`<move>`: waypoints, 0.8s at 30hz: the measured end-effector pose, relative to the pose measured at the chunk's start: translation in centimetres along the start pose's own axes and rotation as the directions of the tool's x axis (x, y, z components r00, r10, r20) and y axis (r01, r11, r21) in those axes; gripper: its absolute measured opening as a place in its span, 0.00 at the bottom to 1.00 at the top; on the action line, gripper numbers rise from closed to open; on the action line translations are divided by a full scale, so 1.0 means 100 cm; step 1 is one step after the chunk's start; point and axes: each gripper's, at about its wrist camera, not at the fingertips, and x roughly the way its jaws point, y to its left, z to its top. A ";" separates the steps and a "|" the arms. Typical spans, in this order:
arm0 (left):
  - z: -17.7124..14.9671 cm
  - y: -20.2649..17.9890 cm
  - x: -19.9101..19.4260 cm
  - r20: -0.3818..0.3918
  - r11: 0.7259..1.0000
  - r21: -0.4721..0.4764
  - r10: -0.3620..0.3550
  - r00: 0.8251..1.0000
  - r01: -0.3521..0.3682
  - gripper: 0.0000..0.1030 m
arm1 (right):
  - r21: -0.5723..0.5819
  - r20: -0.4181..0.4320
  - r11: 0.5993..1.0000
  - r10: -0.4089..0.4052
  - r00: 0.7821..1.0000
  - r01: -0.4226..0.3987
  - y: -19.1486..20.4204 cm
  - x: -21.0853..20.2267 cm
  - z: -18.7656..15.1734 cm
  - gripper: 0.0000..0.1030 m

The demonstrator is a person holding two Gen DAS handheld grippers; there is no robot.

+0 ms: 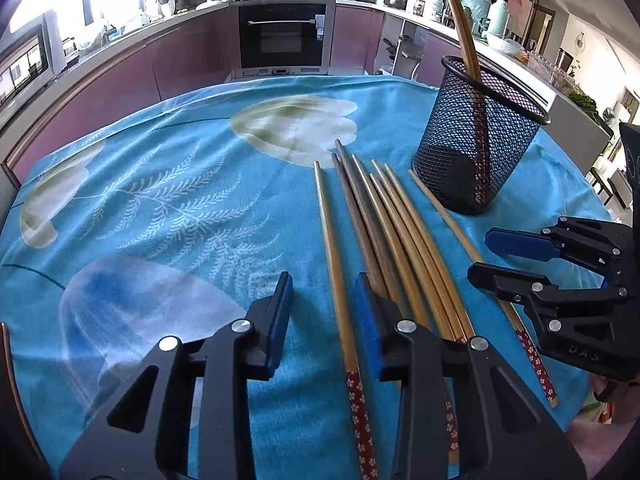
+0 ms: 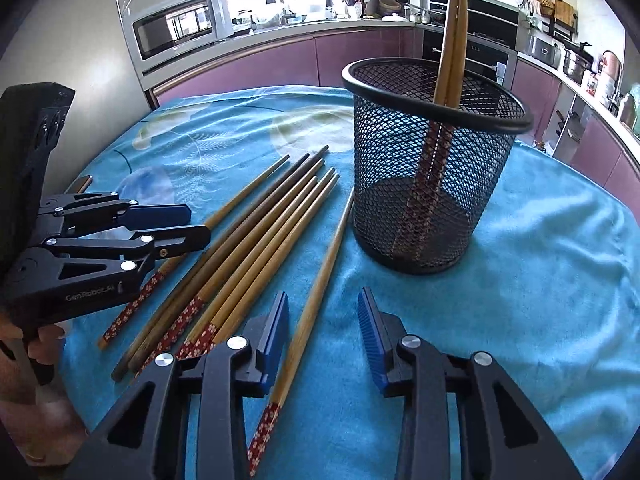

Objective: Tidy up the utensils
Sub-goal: 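Grasp one chopstick with each tool and lift them upright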

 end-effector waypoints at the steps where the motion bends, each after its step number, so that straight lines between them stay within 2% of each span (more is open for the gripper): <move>1: 0.002 0.000 0.002 0.001 1.000 0.000 0.006 1.000 -0.006 0.25 | 0.009 0.001 1.000 0.004 1.000 -0.004 -0.002 0.000 0.001 0.23; 2: 0.003 0.000 0.003 0.001 1.000 -0.001 0.013 1.000 -0.013 0.23 | 0.020 0.002 1.000 0.008 1.000 -0.008 -0.004 0.001 0.001 0.20; 4: 0.005 -0.001 0.004 0.002 1.000 -0.010 0.011 1.000 -0.011 0.12 | 0.041 0.003 0.999 0.019 1.000 -0.019 -0.007 0.001 0.002 0.12; 6: 0.005 0.000 0.005 0.006 1.000 -0.027 0.009 1.000 -0.009 0.09 | 0.062 0.008 0.997 0.038 0.999 -0.039 -0.011 0.000 0.001 0.07; 11: 0.000 0.005 -0.004 0.030 0.996 -0.086 -0.010 0.999 0.013 0.07 | 0.108 0.046 0.991 0.075 0.996 -0.080 -0.019 -0.009 -0.003 0.06; 15: -0.006 -0.002 -0.020 0.052 0.994 -0.060 -0.089 0.995 0.092 0.07 | 0.076 0.066 0.986 0.146 0.987 -0.151 -0.015 -0.019 -0.001 0.06; 20: -0.018 -0.012 -0.018 0.014 0.993 -0.012 -0.115 0.993 0.115 0.07 | 0.026 0.021 0.983 0.180 0.983 -0.181 -0.005 -0.013 0.000 0.06; 24: -0.018 -0.010 -0.018 0.010 0.993 -0.005 -0.119 0.993 0.119 0.08 | 0.015 -0.017 0.987 0.163 0.987 -0.163 -0.001 -0.004 0.001 0.07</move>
